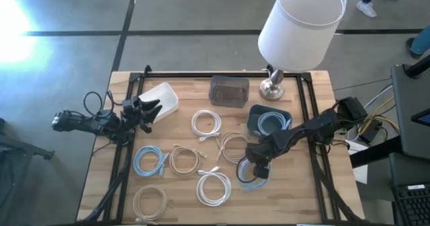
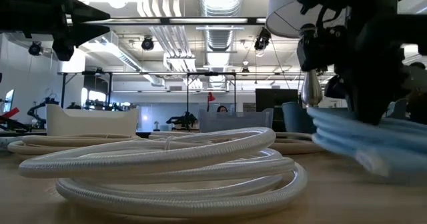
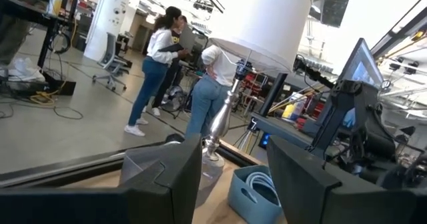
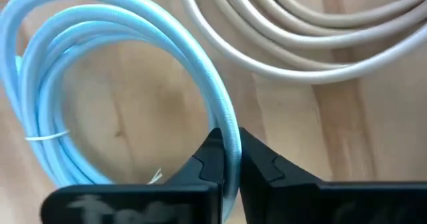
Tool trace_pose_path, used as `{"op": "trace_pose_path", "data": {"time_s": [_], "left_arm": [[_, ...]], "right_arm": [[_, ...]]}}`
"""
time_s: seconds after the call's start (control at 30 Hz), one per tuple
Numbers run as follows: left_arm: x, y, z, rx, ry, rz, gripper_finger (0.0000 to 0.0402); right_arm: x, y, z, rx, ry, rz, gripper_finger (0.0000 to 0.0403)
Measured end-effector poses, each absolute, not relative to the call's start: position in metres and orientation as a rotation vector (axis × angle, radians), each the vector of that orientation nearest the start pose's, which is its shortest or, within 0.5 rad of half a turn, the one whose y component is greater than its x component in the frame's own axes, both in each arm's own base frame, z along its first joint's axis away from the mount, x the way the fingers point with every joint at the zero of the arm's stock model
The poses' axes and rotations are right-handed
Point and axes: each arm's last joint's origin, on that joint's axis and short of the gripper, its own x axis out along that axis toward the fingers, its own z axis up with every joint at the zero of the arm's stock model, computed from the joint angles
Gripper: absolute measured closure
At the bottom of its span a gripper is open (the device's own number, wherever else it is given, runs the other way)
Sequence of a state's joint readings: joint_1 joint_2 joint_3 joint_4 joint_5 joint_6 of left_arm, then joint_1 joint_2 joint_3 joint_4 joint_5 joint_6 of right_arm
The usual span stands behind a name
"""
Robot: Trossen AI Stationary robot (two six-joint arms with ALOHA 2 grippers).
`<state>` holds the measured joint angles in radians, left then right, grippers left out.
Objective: Pick & Place USB Port
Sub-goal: Put the right blue charger cable into the blue bin
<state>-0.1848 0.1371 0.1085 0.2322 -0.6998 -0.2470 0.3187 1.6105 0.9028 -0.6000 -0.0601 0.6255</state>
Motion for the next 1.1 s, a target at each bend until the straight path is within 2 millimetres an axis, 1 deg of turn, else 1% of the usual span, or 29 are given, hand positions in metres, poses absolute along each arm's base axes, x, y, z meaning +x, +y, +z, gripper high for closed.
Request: {"op": "trace_pose_path", "data": {"time_s": [0.13, 0.27, 0.43, 0.6, 0.73, 0.87, 1.0, 1.1], "left_arm": [[0.095, 0.001, 0.211, -0.33, -0.249, 0.488, 0.0227], [0.095, 0.001, 0.211, -0.33, -0.249, 0.489, 0.0227], [0.095, 0.001, 0.211, -0.33, -0.249, 0.488, 0.0227], [0.095, 0.001, 0.211, -0.331, -0.249, 0.489, 0.0227], [0.095, 0.001, 0.211, -0.345, -0.252, 0.488, 0.0227], [0.095, 0.001, 0.211, -0.344, -0.251, 0.488, 0.0227], [0.095, 0.001, 0.211, -0.341, -0.251, 0.489, 0.0227], [0.095, 0.001, 0.211, -0.342, -0.25, 0.489, 0.0227]], "right_arm": [[0.26, 0.087, 0.179, 0.367, 1.287, -0.081, 0.0387], [0.247, 0.081, 0.201, 0.342, 1.238, -0.116, 0.0388], [0.225, 0.069, 0.225, 0.251, 1.164, -0.249, 0.0388], [0.209, 0.054, 0.245, 0.168, 1.015, -0.419, 0.0389], [0.2, 0.041, 0.256, 0.143, 0.933, -0.54, 0.0389], [0.189, 0.027, 0.263, 0.093, 0.913, -0.641, 0.0389], [0.179, 0.014, 0.267, 0.126, 0.864, -0.787, 0.0389], [0.173, 0.006, 0.263, 0.177, 0.843, -0.87, 0.0389]]}}
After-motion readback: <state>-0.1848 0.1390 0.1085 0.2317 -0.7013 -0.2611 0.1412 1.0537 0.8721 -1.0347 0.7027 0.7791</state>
